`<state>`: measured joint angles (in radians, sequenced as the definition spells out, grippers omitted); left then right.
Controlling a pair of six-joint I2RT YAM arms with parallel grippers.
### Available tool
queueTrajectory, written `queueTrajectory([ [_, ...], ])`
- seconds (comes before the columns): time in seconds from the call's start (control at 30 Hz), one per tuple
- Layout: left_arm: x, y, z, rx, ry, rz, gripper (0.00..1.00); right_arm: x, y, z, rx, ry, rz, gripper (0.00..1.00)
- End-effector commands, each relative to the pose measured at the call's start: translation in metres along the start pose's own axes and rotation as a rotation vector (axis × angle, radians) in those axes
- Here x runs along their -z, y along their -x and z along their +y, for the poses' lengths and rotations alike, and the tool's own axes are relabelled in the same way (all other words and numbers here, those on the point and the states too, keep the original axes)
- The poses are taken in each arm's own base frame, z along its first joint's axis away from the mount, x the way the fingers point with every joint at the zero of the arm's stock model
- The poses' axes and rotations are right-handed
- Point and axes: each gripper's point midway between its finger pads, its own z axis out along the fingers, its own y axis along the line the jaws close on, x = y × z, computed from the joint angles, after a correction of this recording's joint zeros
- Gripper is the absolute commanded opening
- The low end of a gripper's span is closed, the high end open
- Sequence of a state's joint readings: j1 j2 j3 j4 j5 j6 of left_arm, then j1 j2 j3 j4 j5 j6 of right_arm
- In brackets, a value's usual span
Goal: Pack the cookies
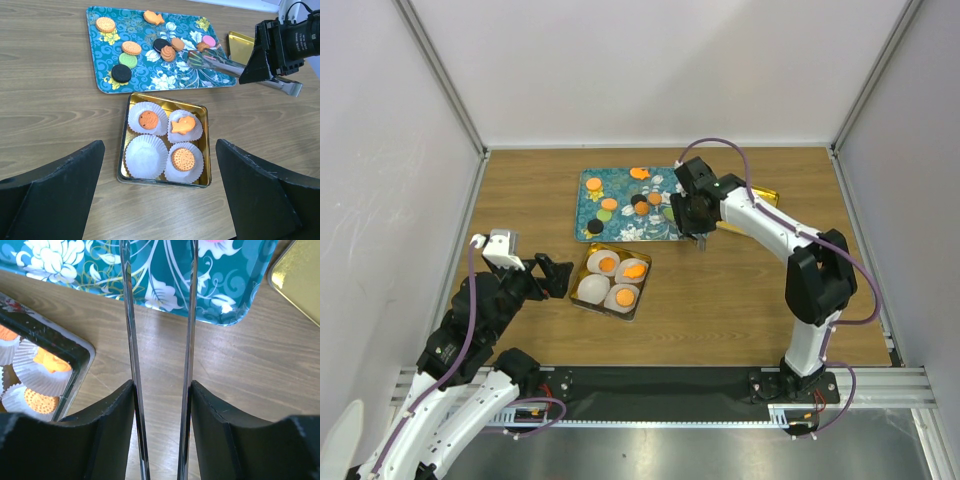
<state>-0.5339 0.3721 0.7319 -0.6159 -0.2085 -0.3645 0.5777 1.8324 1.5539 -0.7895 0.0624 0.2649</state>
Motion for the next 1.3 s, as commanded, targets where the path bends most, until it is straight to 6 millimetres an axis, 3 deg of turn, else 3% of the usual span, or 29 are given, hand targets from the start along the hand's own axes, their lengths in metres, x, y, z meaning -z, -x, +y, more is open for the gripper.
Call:
queueTrajectory([
  [0.0,-0.002,0.004,0.002,-0.007,0.010,-0.021,1.00,0.006,0.022,0.002,0.014,0.008,-0.058,0.51],
  [0.67,-0.002,0.004,0.002,-0.008,0.013,-0.019,1.00,-0.001,0.010,0.004,0.141,-0.111,0.017,0.51],
  [0.97,-0.002,0.004,0.002,-0.007,0.012,-0.022,1.00,-0.002,0.010,0.006,0.133,-0.086,0.024,0.48],
  [1.13,-0.002,0.004,0.002,-0.009,0.011,-0.020,1.00,0.004,0.017,0.005,0.128,-0.088,0.010,0.42],
  [1.27,-0.002,0.004,0.002,-0.007,0.010,-0.023,1.00,0.025,0.031,0.010,0.112,-0.053,-0.049,0.40],
])
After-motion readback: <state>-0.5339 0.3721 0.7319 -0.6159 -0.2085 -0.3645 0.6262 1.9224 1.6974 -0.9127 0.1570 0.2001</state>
